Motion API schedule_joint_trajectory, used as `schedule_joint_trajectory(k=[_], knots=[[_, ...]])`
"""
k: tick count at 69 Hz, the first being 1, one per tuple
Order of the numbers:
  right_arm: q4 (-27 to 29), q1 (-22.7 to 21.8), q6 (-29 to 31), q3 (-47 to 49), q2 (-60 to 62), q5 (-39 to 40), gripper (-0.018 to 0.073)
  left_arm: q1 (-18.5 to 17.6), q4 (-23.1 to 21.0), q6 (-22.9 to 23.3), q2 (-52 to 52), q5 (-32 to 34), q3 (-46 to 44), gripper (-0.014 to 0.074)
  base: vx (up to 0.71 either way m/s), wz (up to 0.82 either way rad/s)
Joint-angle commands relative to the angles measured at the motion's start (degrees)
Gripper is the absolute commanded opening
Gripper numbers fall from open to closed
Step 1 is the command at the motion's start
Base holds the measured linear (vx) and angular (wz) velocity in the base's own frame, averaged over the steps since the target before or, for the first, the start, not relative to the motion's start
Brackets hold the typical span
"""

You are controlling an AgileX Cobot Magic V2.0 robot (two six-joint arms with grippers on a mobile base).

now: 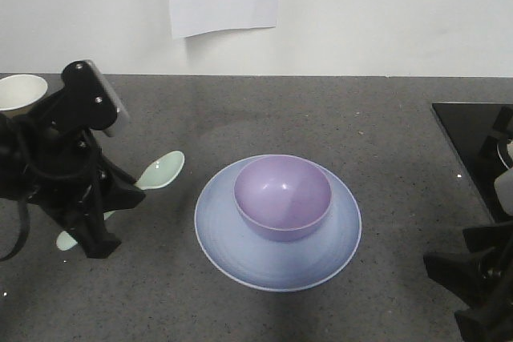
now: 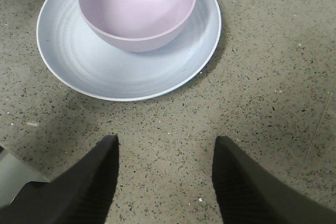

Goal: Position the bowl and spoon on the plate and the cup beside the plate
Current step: 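Move the green spoon with the left gripper over the bowl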

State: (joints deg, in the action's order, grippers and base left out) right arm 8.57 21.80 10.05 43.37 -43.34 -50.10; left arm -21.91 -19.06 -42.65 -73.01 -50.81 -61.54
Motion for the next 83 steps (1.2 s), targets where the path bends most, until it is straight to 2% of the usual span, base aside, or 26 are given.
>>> schedule_joint_trajectory(k=[1,15,37,49,70,83], knots=[[-0.13,0.09,0.53,1.39,0.13,2.70,0.0390,-1.86,-1.37,0.66,-0.93,2.00,-3.98,0.0064,0.00,0.00],[-0.13,0.09,0.53,1.39,0.13,2.70,0.0390,-6.72,1.57,1.66,-6.18,0.93,-9.55,0.0067,0.00,0.00],[-0.13,0.09,0.53,1.39,0.13,2.70,0.0390,-14.90,15.63,10.08,-16.92,-3.95,-21.74,0.0072,0.00,0.00],[-0.13,0.09,0.53,1.39,0.13,2.70,0.0390,-18.42,19.06,11.35,-22.25,-6.62,-28.19,0.0072,0.00,0.00],[-0.13,0.09,0.53,1.39,0.13,2.70,0.0390,-22.78,26.99,12.77,-30.53,-10.47,-36.91,0.0072,0.00,0.00],[-0.13,0.09,0.53,1.39,0.13,2.70,0.0390,-23.34,28.54,13.17,-33.35,-10.51,-38.21,0.0072,0.00,0.00]])
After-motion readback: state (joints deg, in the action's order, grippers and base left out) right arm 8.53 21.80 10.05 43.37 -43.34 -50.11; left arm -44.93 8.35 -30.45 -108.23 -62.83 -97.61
